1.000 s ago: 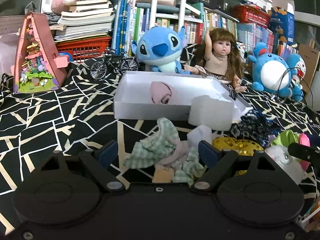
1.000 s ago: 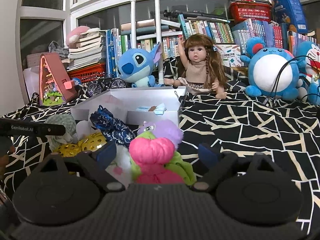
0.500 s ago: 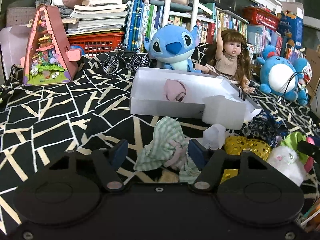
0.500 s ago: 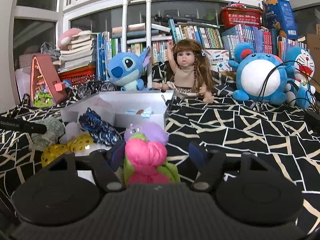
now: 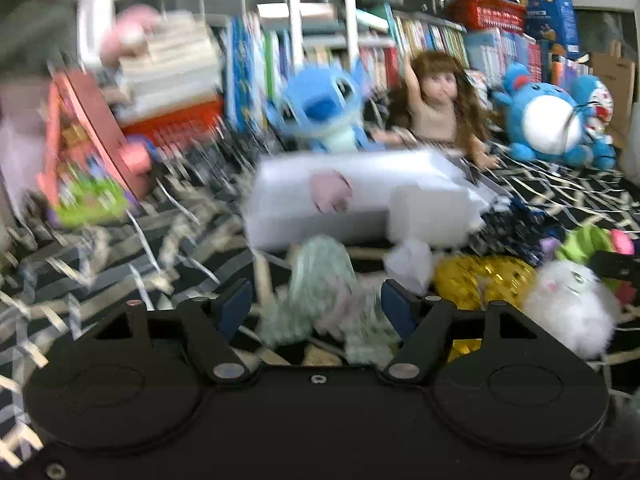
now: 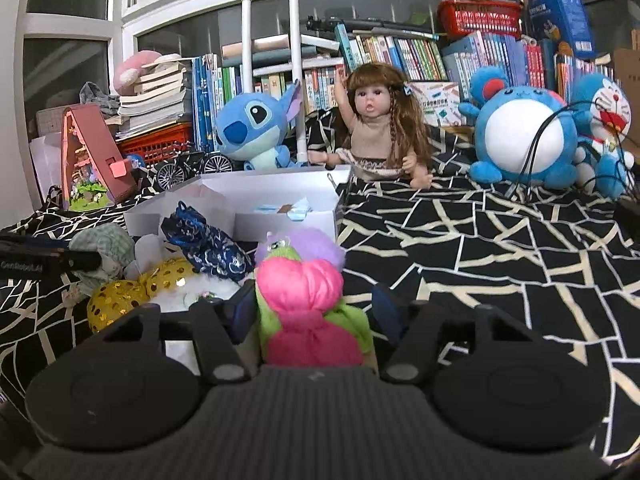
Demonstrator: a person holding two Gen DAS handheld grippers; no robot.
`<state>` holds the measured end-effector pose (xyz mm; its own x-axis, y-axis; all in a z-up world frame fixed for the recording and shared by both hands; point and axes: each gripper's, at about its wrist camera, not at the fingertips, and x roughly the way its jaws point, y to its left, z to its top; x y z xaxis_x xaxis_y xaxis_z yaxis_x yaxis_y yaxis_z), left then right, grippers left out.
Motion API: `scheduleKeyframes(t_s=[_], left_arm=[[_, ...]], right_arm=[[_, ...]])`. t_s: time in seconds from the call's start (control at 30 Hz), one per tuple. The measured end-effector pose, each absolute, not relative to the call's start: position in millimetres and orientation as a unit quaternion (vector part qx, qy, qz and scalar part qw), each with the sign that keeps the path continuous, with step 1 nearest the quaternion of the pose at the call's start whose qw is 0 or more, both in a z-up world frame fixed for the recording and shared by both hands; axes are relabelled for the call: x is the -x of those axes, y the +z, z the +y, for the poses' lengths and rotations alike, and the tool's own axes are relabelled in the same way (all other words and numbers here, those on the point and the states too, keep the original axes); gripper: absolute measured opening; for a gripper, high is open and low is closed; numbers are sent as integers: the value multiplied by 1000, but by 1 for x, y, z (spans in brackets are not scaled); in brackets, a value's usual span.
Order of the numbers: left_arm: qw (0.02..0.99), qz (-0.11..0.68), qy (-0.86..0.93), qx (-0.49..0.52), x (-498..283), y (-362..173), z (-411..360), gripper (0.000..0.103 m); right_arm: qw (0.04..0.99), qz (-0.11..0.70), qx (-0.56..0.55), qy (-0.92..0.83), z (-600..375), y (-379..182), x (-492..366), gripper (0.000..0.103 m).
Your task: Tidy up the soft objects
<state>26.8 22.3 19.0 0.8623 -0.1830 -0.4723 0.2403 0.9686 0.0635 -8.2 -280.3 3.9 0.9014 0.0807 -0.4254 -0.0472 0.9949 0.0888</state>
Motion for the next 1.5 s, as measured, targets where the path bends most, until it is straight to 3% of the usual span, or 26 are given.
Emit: scheduleKeyframes(t_s=[0.13,0.23,0.33,0.57,0.77,0.9,1.07,1.5], left_arm=[[970,186,-101,-117,-9,25,7,70],[963,210,-128,-112,-6,21,0,56],[956,246,-136,-84,-10,14,0,52],[948,287,-134,17,-32,8,19,52],[939,317,-122,46,-52,-2,20,55],[938,319,-122,53,-57,-4,18,38],[946,300,-122,36,-48,4,14,37],[962,249,-115,5,-35,30,15,37]], right_arm=[[976,214,-36,27,-283,6,10,66],[974,220,-47,27,-284,2,8,63],[974,219,-50,32,-282,1,7,59],[971,229,-59,39,-280,-5,1,58],[970,232,-60,38,-277,-9,-6,57],[971,229,-58,38,-275,-8,-6,53],[978,205,-32,28,-270,3,1,48],[985,168,-30,19,-277,24,0,48]])
